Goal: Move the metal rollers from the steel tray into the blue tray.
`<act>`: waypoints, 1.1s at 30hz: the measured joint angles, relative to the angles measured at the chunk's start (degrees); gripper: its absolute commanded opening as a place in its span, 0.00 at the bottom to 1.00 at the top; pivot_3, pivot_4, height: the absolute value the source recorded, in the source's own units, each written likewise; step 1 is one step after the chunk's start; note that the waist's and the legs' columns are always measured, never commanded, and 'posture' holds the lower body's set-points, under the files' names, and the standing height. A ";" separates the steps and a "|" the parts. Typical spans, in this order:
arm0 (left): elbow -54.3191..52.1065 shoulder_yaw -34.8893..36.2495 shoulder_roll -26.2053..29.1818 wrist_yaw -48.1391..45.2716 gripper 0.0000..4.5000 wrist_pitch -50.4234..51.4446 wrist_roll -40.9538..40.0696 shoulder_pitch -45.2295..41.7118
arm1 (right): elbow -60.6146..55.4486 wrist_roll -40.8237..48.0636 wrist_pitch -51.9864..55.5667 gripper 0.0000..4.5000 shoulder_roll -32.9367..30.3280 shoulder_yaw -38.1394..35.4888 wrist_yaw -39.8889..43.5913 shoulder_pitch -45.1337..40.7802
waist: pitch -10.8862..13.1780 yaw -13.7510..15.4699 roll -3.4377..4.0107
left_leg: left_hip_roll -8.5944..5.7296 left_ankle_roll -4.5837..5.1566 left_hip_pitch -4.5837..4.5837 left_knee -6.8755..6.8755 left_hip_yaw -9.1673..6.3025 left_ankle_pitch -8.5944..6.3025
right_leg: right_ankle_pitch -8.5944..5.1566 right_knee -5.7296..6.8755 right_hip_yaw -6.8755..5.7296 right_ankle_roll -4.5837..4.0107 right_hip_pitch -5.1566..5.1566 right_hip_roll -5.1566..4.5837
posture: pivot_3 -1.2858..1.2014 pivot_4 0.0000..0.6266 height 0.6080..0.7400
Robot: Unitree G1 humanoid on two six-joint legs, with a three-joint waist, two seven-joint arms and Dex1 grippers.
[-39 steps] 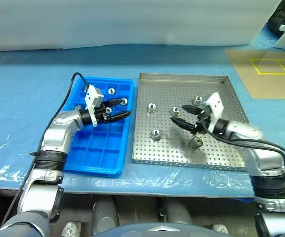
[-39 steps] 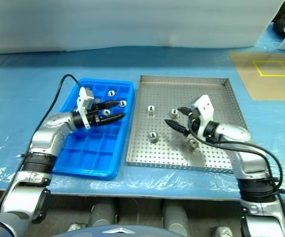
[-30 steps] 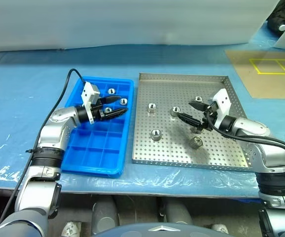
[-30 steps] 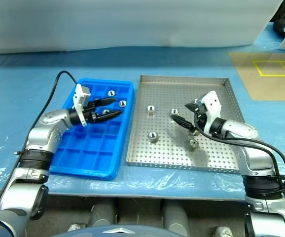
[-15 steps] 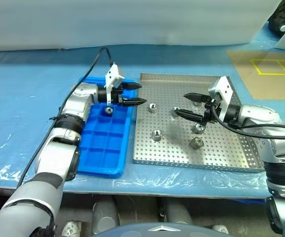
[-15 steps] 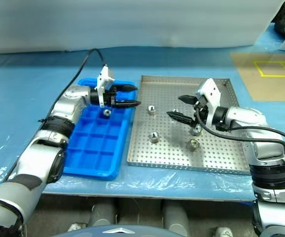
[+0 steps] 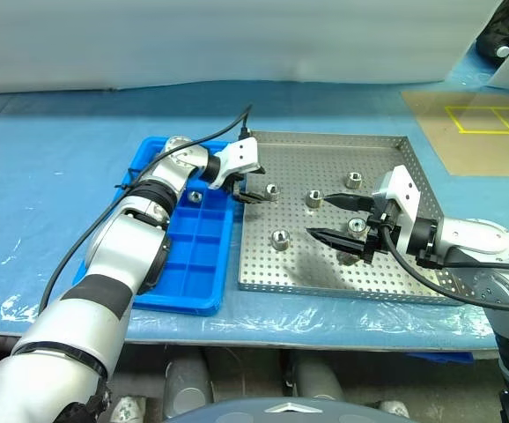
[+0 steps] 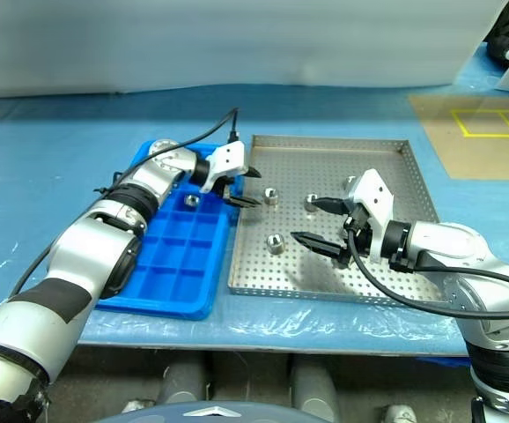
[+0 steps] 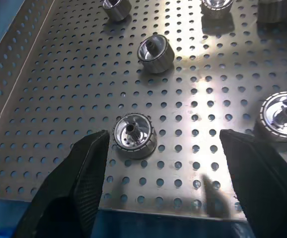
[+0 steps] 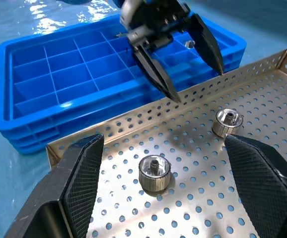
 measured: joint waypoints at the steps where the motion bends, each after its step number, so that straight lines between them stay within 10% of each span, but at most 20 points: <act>1: 0.46 -0.14 -0.63 1.95 0.83 -0.22 0.98 -0.21 | -0.76 0.40 0.39 0.88 -0.18 -0.37 -0.48 0.31 | 0.00 -0.12 0.00 | -0.02 0.02 0.00 0.00 0.00 -0.01 | 0.00 -0.01 0.00 0.01 0.01 -0.02 | 0.31 0.24 1.00; 27: 3.19 -0.72 -5.01 15.35 0.83 7.27 11.40 0.90 | -4.98 0.90 1.44 0.88 -1.27 -3.84 -10.39 6.98 | 0.01 -3.15 -0.02 | -0.07 0.19 -0.10 -0.04 0.00 -0.12 | -0.03 -0.26 -0.01 0.06 -0.01 -0.02 | 0.27 0.24 1.00; 33: 3.17 -0.55 -5.06 16.14 0.50 7.86 11.53 0.91 | -4.98 0.42 0.91 0.89 -1.29 -3.84 -10.87 7.10 | 0.01 -3.33 -0.02 | -0.12 0.21 -0.12 -0.02 0.00 -0.13 | -0.04 -0.27 -0.01 0.07 0.00 -0.07 | 0.27 0.24 1.00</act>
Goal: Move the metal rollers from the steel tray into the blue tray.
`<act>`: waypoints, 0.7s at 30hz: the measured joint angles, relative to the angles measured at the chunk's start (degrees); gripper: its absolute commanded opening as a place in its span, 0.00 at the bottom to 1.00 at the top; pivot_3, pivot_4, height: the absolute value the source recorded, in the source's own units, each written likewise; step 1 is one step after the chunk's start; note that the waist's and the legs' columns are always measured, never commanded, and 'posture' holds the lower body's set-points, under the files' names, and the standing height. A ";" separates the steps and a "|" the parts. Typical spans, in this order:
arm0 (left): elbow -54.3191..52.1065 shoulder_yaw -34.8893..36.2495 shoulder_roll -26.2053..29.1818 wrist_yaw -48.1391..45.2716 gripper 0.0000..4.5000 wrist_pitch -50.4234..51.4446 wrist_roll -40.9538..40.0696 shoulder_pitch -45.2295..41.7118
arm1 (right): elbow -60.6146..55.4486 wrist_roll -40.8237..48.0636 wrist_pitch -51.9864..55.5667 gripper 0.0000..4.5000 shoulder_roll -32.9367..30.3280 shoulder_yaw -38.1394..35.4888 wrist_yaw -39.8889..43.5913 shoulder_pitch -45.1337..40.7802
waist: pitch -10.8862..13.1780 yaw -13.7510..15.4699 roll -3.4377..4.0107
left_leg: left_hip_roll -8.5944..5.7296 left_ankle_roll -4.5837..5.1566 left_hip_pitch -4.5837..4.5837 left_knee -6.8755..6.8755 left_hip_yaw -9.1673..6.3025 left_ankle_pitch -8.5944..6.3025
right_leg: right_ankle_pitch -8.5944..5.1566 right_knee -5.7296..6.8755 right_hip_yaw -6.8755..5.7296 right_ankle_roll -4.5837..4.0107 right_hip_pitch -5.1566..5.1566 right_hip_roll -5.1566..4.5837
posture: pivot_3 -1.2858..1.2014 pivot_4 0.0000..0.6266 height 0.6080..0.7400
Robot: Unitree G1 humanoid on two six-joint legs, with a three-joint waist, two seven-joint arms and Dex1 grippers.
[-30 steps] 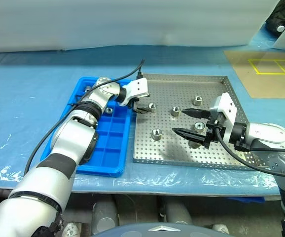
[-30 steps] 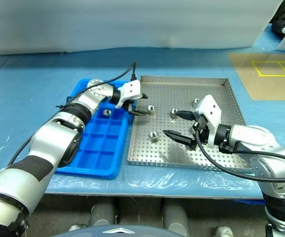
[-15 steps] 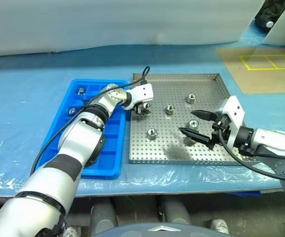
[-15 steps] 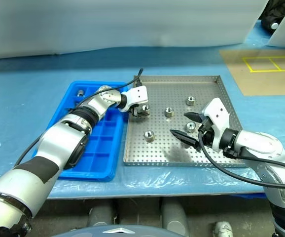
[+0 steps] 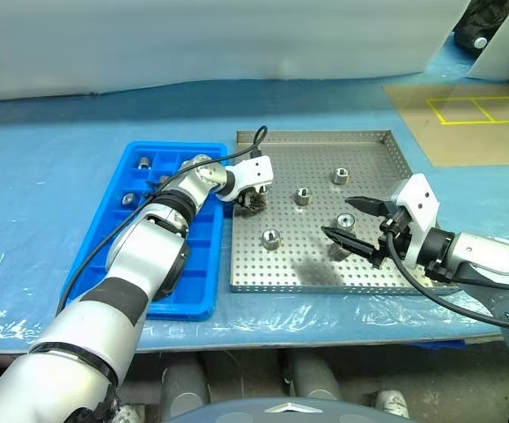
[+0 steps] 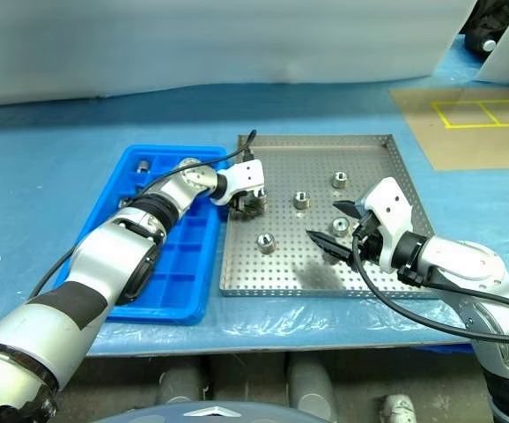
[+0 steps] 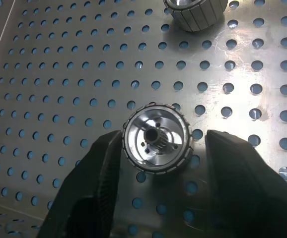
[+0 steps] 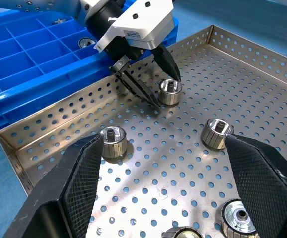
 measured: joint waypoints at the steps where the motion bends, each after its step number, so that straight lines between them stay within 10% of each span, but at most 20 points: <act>1: -0.12 0.11 -0.07 0.37 0.50 0.00 0.06 0.00 | 0.00 -0.10 -0.02 0.89 0.00 0.00 -0.11 0.01 | 0.00 -0.02 0.00 | 0.00 0.00 0.00 0.00 0.00 0.00 | 0.00 0.00 0.00 0.00 0.00 0.00 | 0.27 0.24 1.00; 21: -0.32 8.01 1.04 -11.96 0.38 -0.54 -6.92 0.20 | 1.98 -1.76 -2.04 0.89 0.01 1.05 -0.21 -2.23 | 0.00 -0.60 -0.01 | -0.01 0.06 -0.51 -0.04 0.00 -0.04 | -0.05 -0.04 -0.03 0.08 -0.47 -0.01 | 0.31 0.24 1.00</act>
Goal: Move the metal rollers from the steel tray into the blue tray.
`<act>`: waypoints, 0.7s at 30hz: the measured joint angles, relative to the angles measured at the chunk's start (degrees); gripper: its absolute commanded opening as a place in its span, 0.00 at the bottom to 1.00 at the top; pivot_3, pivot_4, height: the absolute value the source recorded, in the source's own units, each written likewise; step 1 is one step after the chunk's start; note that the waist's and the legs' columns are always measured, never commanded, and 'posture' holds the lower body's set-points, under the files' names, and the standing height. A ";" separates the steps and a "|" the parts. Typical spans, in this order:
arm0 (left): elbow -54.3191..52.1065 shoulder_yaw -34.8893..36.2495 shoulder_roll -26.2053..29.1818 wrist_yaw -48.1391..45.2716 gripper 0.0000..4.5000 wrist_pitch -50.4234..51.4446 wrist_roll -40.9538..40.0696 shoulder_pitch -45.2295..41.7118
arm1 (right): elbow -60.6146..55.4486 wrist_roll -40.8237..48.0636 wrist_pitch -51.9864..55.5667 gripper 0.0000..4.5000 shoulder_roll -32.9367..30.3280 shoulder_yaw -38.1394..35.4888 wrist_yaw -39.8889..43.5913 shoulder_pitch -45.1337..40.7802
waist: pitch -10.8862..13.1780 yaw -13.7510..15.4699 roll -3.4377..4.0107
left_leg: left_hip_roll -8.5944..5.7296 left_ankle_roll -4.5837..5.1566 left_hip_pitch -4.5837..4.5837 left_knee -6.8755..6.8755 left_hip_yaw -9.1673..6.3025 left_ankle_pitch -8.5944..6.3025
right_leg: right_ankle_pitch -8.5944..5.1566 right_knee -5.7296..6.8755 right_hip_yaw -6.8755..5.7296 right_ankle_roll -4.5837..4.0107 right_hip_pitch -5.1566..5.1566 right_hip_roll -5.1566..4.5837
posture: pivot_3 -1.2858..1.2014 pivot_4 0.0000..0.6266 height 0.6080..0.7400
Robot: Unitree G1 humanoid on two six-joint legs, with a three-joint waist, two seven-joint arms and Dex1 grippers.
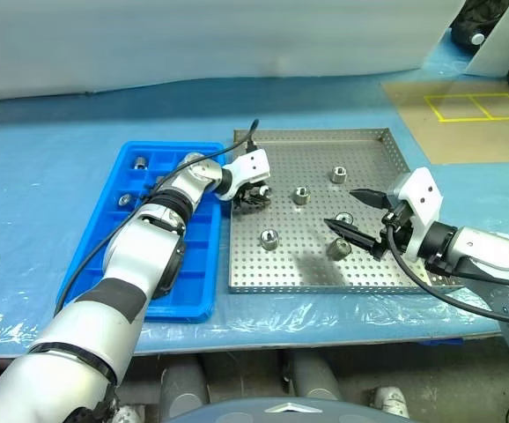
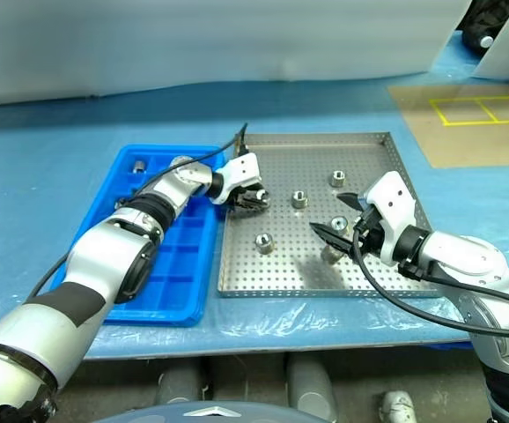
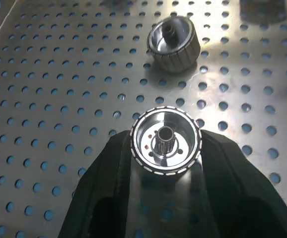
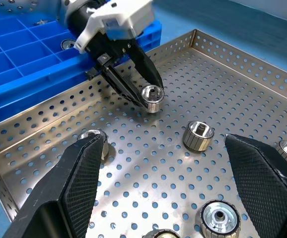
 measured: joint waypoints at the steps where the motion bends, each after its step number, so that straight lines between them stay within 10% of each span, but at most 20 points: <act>1: -0.11 1.05 0.17 -1.74 0.38 0.02 -1.19 -0.15 | 0.35 -0.09 -0.24 0.89 0.00 0.29 0.30 -0.43 | 0.00 0.04 0.00 | 0.00 0.00 -0.03 -0.01 0.00 0.00 | 0.00 0.01 0.00 -0.01 -0.04 0.00 | 0.32 0.24 1.00; 13: -12.06 9.25 10.75 -18.82 0.38 2.24 -13.74 5.04 | 12.21 -4.21 -6.40 0.89 2.01 10.06 6.75 -10.83 | 0.01 1.49 0.03 | 0.04 -0.09 0.11 -0.06 0.01 0.06 | 0.01 0.23 0.00 -0.02 -0.06 0.00 | 0.42 0.24 1.00; 21: -47.43 12.17 22.11 -17.42 0.38 19.25 -22.45 27.12 | 24.54 -8.85 -12.59 0.89 7.51 18.24 13.56 -21.11 | 0.04 4.13 0.07 | 0.13 -0.18 0.02 -0.15 0.00 0.11 | 0.00 0.28 -0.17 -0.06 -0.13 -0.02 | 0.49 0.24 1.00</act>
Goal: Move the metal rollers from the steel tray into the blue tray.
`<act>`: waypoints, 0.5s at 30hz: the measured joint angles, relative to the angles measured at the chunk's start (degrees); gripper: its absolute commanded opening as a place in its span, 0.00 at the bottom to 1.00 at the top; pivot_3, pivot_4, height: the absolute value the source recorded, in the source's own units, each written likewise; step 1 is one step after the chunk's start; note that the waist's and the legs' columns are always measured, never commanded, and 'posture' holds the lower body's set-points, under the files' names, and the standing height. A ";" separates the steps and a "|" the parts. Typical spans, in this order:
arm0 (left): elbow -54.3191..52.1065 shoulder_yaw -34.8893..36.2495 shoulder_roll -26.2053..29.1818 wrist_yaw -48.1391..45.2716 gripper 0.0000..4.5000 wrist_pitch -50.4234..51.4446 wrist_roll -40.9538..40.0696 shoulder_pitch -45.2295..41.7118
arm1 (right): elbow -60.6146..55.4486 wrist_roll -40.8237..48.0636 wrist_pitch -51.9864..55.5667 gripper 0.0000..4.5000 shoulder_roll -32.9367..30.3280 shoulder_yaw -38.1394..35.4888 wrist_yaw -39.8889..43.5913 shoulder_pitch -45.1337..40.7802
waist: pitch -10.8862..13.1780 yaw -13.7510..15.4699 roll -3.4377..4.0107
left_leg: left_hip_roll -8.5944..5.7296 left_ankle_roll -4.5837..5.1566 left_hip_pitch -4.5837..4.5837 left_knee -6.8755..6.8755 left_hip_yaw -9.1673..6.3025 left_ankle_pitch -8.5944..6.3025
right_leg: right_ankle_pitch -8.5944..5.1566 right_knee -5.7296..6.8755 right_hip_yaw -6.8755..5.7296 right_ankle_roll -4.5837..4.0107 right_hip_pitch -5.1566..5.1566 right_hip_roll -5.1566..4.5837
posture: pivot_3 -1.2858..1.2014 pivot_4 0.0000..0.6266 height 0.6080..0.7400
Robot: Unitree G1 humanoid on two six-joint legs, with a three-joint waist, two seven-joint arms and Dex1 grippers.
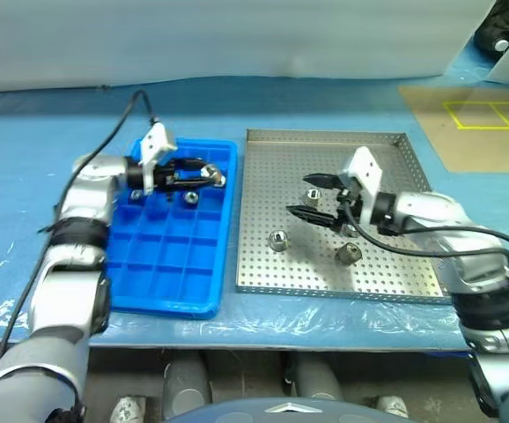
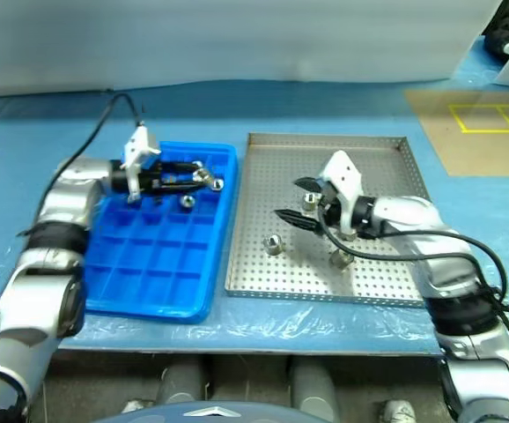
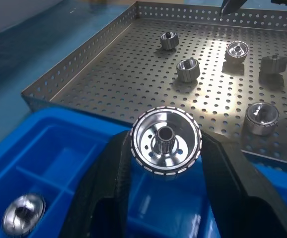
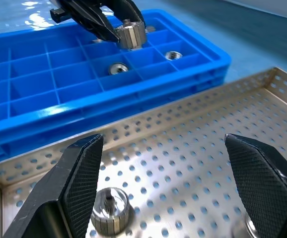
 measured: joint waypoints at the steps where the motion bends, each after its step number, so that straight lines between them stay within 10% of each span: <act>1: -3.38 0.06 0.66 0.39 0.38 2.19 -0.94 2.03 | 1.07 -0.44 -0.66 0.89 0.19 0.34 0.73 -0.56 | 0.01 0.60 0.01 | 0.01 -0.01 0.00 -0.01 0.00 0.00 | 0.00 0.00 -0.02 0.00 -0.01 0.00 | 0.50 0.24 1.00; 15: -36.89 13.14 11.15 13.17 0.38 19.88 -13.80 31.72 | 12.93 -4.30 -6.10 0.89 8.06 5.17 10.56 -8.80 | 0.02 2.85 0.02 | 0.09 -0.15 0.01 -0.04 -0.05 0.08 | -0.02 0.14 -0.11 0.00 -0.08 0.01 | 0.58 0.24 1.00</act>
